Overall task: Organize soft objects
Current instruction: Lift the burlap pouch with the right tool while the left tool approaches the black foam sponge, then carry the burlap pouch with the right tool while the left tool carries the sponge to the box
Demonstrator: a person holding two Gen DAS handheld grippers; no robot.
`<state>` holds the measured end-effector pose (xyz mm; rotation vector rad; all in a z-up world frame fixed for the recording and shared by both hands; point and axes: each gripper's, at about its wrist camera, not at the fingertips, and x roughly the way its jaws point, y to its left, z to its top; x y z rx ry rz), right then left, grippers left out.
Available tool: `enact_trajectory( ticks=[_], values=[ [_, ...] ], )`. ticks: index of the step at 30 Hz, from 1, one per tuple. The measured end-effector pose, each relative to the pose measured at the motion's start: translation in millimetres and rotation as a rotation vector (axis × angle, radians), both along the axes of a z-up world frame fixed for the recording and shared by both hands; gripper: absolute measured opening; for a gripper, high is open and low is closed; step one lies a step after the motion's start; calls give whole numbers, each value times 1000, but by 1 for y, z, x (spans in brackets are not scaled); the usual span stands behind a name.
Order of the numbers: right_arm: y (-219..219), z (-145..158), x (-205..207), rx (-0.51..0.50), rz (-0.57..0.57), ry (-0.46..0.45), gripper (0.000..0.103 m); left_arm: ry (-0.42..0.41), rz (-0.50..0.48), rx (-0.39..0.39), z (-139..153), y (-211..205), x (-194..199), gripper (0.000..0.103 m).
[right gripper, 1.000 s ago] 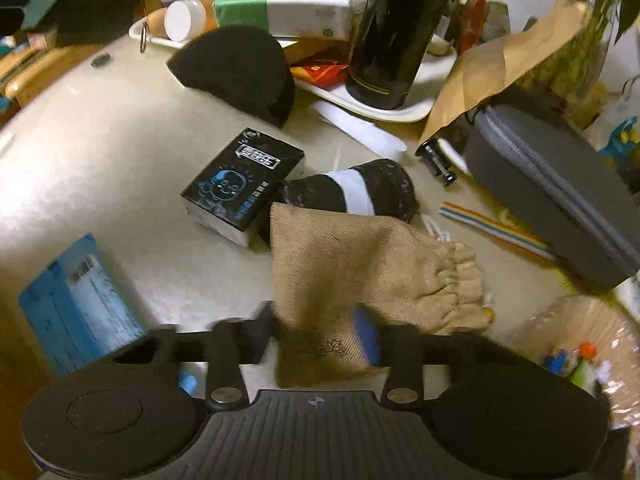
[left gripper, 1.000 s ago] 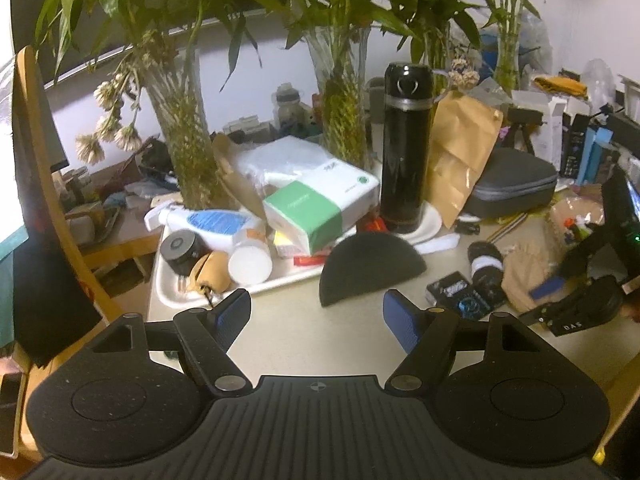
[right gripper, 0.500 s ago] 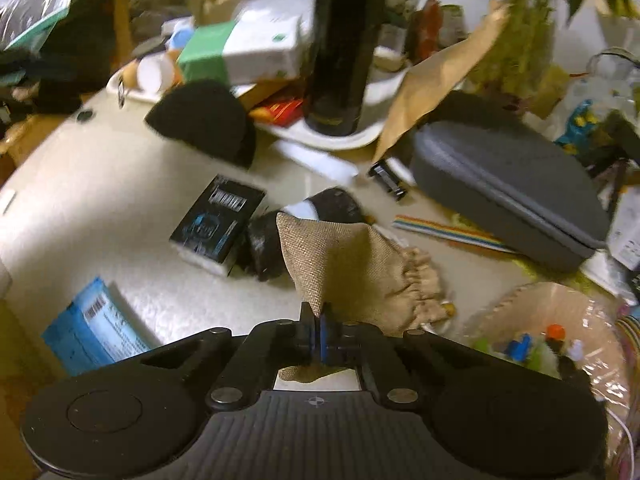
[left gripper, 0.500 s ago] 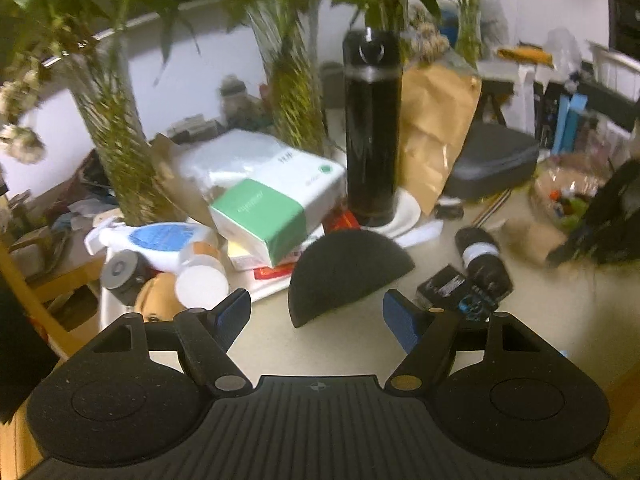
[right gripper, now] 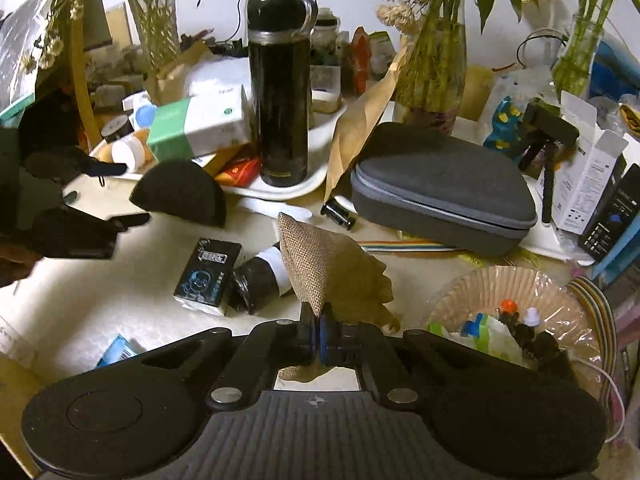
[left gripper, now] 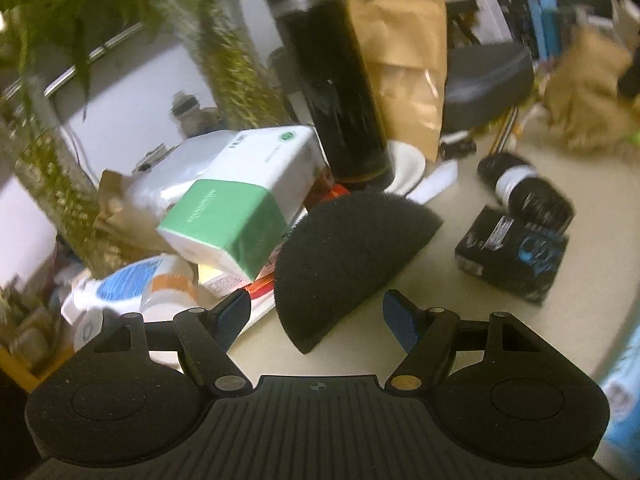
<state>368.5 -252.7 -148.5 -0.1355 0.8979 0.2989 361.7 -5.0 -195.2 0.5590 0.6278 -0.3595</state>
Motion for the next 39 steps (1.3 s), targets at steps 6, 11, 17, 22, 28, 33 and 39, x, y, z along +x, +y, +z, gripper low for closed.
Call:
enact_trajectory(
  ticks=[6,11,17,22,28,33,39],
  values=[
    [6,-1,2,-6,12,2,4,-4,-20,40,-17,-9,17,73],
    [8,-2,3,-8,22,2,4,13,-46,36,-17,-12,20,60],
    [8,1,2,-13,15,-10,4,29,-29,-16,0,-5,15,54],
    [9,6,-3,-18,6,-35,4,13,8,-52,23,3,6,53],
    [10,19,-9,-3,-12,-92,4,18,83,-136,49,16,-9,52],
    [17,30,-15,20,9,-120,4,17,143,-183,69,24,-23,52],
    [29,39,-25,34,48,-141,4,-11,180,-184,87,25,-49,53]
  ],
)
